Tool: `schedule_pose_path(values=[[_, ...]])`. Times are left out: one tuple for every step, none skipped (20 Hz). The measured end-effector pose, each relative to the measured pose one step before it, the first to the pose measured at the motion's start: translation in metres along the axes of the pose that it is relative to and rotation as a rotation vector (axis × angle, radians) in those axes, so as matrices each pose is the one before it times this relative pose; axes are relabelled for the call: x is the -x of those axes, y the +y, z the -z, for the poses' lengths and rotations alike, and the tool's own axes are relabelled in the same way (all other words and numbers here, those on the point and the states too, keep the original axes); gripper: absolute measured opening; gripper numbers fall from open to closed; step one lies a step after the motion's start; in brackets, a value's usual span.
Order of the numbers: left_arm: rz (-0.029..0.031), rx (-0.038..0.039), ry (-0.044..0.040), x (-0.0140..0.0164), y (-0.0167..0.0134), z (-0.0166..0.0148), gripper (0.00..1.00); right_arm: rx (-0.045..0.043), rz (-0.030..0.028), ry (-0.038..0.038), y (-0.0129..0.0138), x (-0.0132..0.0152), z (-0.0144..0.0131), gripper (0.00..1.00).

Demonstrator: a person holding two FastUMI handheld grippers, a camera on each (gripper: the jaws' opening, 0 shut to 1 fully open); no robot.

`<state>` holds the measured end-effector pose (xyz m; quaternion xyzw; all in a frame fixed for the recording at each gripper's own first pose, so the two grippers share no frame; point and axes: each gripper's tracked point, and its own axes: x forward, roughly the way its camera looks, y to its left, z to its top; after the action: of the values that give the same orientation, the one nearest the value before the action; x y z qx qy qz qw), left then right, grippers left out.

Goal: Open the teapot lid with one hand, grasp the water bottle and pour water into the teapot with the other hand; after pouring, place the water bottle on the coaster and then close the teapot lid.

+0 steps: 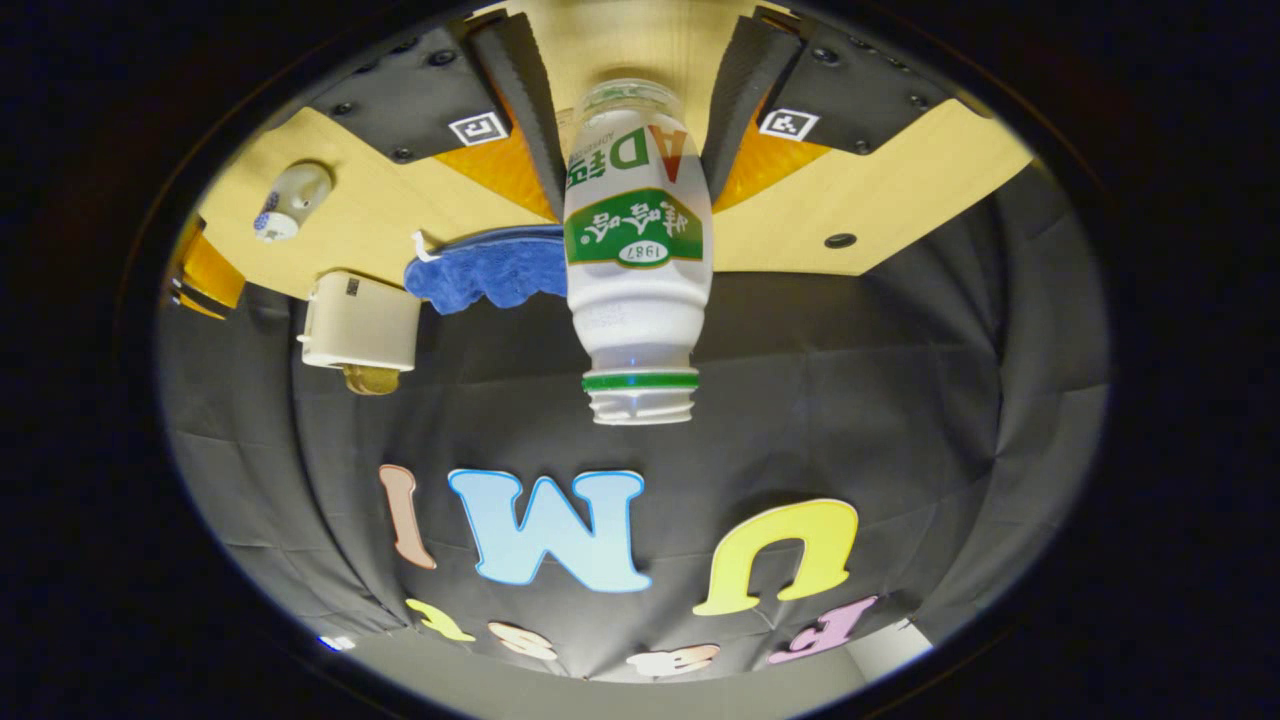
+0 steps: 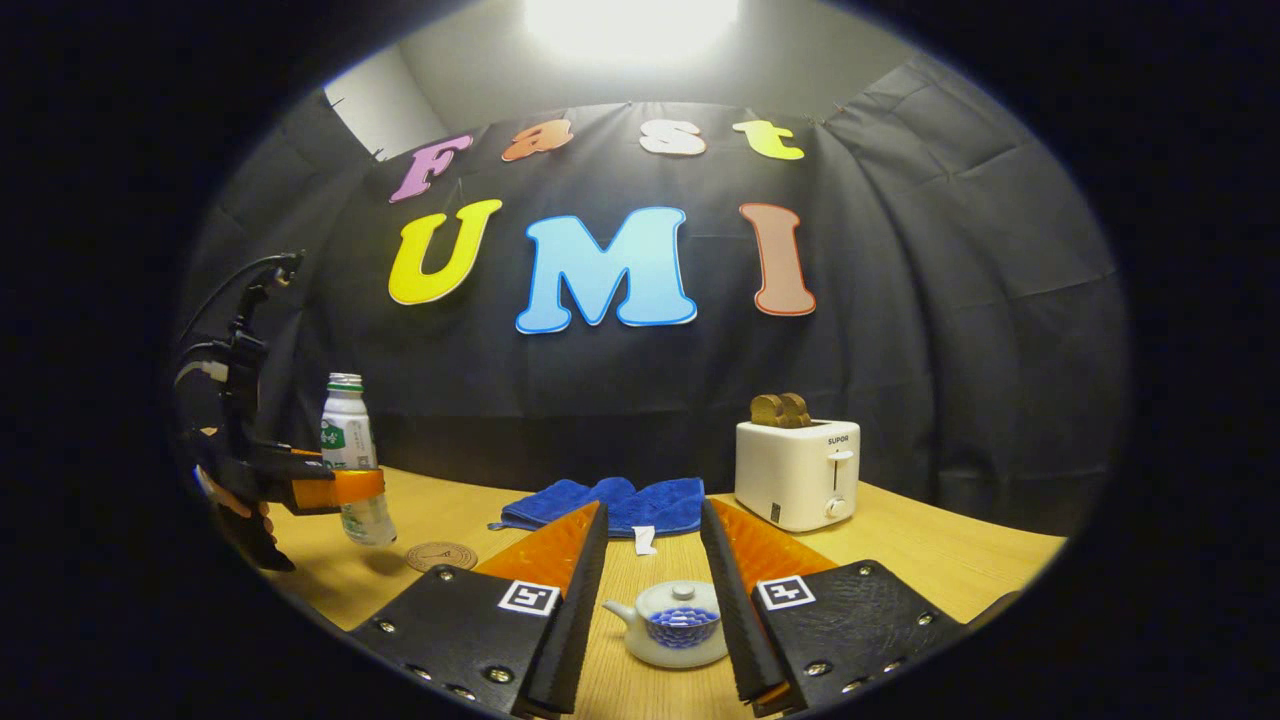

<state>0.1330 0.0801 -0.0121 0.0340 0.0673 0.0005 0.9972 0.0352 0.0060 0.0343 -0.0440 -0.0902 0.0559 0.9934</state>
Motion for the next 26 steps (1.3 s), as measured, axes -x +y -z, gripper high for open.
schedule_pose_path(values=[[0.00101,-0.01521,-0.00374,-0.00547,-0.00225,-0.00308,0.72,0.00091,-0.01224,-0.00668,0.00401,0.00144,-0.00121,0.57],[0.00637,-0.0126,-0.00228,-0.00639,-0.00275,-0.00205,0.72,-0.00428,-0.01159,0.00019,0.00377,0.00119,0.00024,0.57],[0.00938,-0.00555,-0.00234,-0.00589,-0.00424,0.00069,0.76,-0.00398,-0.0115,0.00258,0.00296,0.00038,0.00066,0.57],[0.01314,0.00125,-0.00285,-0.00598,-0.00456,-0.00098,0.8,-0.00095,-0.0061,0.00421,0.00113,0.0009,0.00048,0.57],[0.0129,0.00048,-0.00215,-0.00508,-0.00531,0.00058,0.8,-0.00219,-0.00322,0.00043,0.0012,0.00129,-0.00064,0.57],[0.00956,-0.00432,-0.00153,-0.00536,-0.00397,-0.0003,0.81,-0.00479,-0.00388,-0.00344,0.0009,0.0013,-0.00174,0.57],[0.0122,-0.00661,-0.00167,-0.00612,-0.00399,0.00201,0.76,-0.00559,-0.00172,-0.00427,-0.00011,0.0009,-0.00161,0.57],[0.01301,-0.00534,0.00155,-0.00671,-0.00299,0.00225,0.8,-0.00512,-0.00064,-0.00542,0.00017,0.00067,-0.00041,0.57],[0.00517,-0.005,0.00577,-0.00549,-0.0023,0.00427,0.8,-0.00001,0.00205,0.00206,-0.00136,0.0013,0.00013,0.57],[-0.00069,-0.00748,0.006,-0.00559,-0.00086,0.00372,0.8,0.00176,0.00337,-0.00134,-0.00144,0.00035,-0.00136,0.57],[0.002,-0.0059,0.00252,-0.00486,-0.00123,0.00348,0.8,0.00013,0.00109,-0.00517,-0.00058,0.00119,-0.00167,0.57],[0.00154,-0.00407,0.00183,-0.0039,-0.00082,0.00285,0.8,-0.00342,-0.00077,-0.00631,0.00029,0.00094,-0.00273,0.57],[0.0032,0.00032,-0.00155,-0.00311,-0.00004,0.00144,0.8,-0.00561,-0.00155,-0.00653,0.00002,0.00033,-0.00235,0.57],[0.00395,0.00538,-0.0044,-0.0029,-0.00034,0.00013,0.8,-0.00633,-0.00015,-0.00363,-0.00059,-0.00019,-0.0009,0.57],[0.00702,0.00842,-0.00413,-0.00219,-0.00048,0.00139,0.8,-0.00827,0.0001,-0.00133,-0.00065,0.00083,-0.00087,0.57],[0.0009,0.00337,-0.00005,-0.00275,-0.00038,0.00104,0.78,-0.00865,0.00001,0.00139,-0.001,0.0005,0.00004,0.57],[-0.00144,-0.00281,0.00288,-0.00237,0.0002,0.00223,0.76,-0.01061,-0.00019,-0.00133,-0.00017,0.00027,-0.00105,0.57],[-0.00011,-0.00262,0.00079,-0.00197,-0.00016,0.00147,0.8,-0.0076,0.00127,-0.00179,-0.00159,0.0,-0.00081,0.57],[0.00068,0.00041,-0.00018,-0.00066,-0.00078,0.00098,0.72,-0.00428,0.00264,-0.00257,-0.00107,0.00042,-0.00106,0.57],[0.00067,0.00268,0.00161,-0.00148,-0.00018,0.00082,0.72,-0.00381,0.00393,-0.00185,-0.0014,-0.00016,-0.00072,0.57],[-0.00001,0.00263,0.00338,-0.00091,0.0002,0.00239,0.76,-0.0034,0.00216,-0.0005,-0.00057,-0.00004,-0.00026,0.57],[-0.00094,0.00243,0.00564,-0.00049,0.0003,0.00165,0.76,-0.00404,0.00137,0.00015,-0.00064,0.00048,-0.00003,0.57],[-0.00006,0.00577,-0.00436,-0.00106,0.0008,0.0002,0.72,-0.00308,0.00095,0.00008,-0.00058,-0.00013,-0.00008,0.57],[-0.00009,0.00699,-0.00202,-0.00015,0.00097,-0.00096,0.8,-0.00125,-0.00014,-0.00051,0.00027,0.00008,-0.0005,0.57],[-0.00314,0.00687,0.00234,0.00013,0.00099,0.00278,0.76,0.00033,0.00052,0.00015,-0.00049,-0.00032,0.00011,0.57],[-0.00131,0.00875,-0.0027,0.00031,0.00124,-0.00049,0.74,0.00134,0.00066,0.00028,-0.00035,0.00004,-0.00002,0.57]])
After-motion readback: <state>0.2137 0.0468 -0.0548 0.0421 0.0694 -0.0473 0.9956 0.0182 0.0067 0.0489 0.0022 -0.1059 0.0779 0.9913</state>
